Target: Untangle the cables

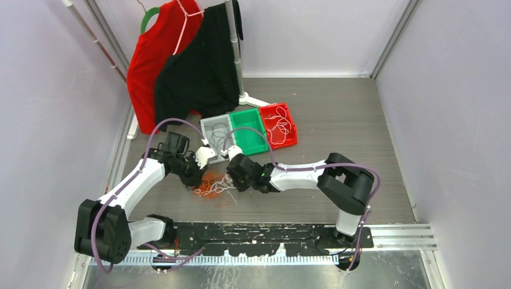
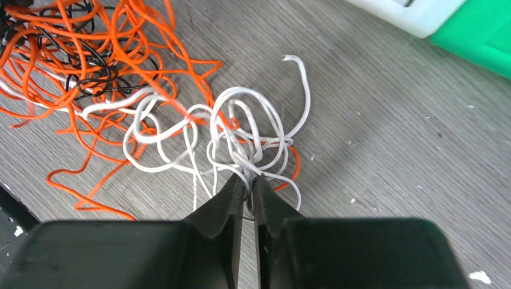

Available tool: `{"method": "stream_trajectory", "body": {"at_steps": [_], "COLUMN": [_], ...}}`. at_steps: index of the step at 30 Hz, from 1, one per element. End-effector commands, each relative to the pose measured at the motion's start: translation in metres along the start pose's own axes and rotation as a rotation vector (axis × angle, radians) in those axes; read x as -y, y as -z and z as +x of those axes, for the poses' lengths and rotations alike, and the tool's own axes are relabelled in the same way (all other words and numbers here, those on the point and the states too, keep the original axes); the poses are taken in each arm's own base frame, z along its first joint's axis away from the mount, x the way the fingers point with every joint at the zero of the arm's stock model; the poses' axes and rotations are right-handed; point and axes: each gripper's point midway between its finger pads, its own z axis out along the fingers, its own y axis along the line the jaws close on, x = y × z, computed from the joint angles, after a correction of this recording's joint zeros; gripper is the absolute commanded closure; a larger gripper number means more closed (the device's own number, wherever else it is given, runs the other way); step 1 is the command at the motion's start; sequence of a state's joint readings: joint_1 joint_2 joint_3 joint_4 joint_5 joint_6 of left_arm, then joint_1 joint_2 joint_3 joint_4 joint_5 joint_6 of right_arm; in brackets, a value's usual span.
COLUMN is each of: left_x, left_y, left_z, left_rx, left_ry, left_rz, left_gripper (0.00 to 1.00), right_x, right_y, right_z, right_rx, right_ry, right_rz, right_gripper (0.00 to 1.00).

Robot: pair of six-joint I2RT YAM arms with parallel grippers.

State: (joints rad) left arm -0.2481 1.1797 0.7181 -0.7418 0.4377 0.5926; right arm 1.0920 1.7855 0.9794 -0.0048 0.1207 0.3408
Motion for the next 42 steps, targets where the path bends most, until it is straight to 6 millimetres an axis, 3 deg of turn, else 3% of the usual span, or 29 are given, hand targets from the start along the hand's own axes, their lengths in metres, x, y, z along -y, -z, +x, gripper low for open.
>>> {"method": "stream_trajectory", "body": {"at_steps": [1,4,12,23,27,28,30,36,42], "left_x": [-0.014,-0.02,-0.022,-0.018,-0.014,-0.014,-0.012,-0.009,-0.009], "left_y": [-0.001,-0.001,0.003,0.006,0.008,0.008,0.009,0.008,0.009], "left_z": [-0.004,-0.003,-0.001,-0.002,-0.005,-0.007,-0.009,-0.011,-0.011], "left_rx": [0.022,0.019,0.012,0.014,0.023,0.026,0.031,0.036,0.03], "left_ry": [-0.095,-0.121,-0.149,-0.157,-0.155,-0.153,-0.147,-0.147,-0.148], "left_rz": [-0.049,-0.084,-0.1,-0.089,-0.071,-0.07,-0.06,-0.043,-0.044], "left_gripper": [0.89,1.0,1.0,1.0,1.0,1.0,1.0,1.0,1.0], "right_x": [0.004,0.009,0.03,0.067,0.063,0.06,0.054,0.025,0.012], "right_y": [0.03,0.048,0.094,0.138,0.132,0.127,0.114,0.078,0.041], "right_z": [-0.04,-0.045,-0.049,-0.044,-0.047,-0.046,-0.044,-0.056,-0.053], "right_rx": [0.152,0.186,0.282,0.381,0.373,0.358,0.325,0.28,0.222], "right_ry": [-0.032,-0.055,-0.128,-0.264,-0.262,-0.257,-0.248,-0.191,-0.148], "right_rz": [0.041,0.047,0.065,0.096,0.076,0.067,0.043,-0.049,-0.078], "right_gripper": [0.87,0.95,0.99,0.99,0.99,0.93,0.67,0.39,0.41]}}
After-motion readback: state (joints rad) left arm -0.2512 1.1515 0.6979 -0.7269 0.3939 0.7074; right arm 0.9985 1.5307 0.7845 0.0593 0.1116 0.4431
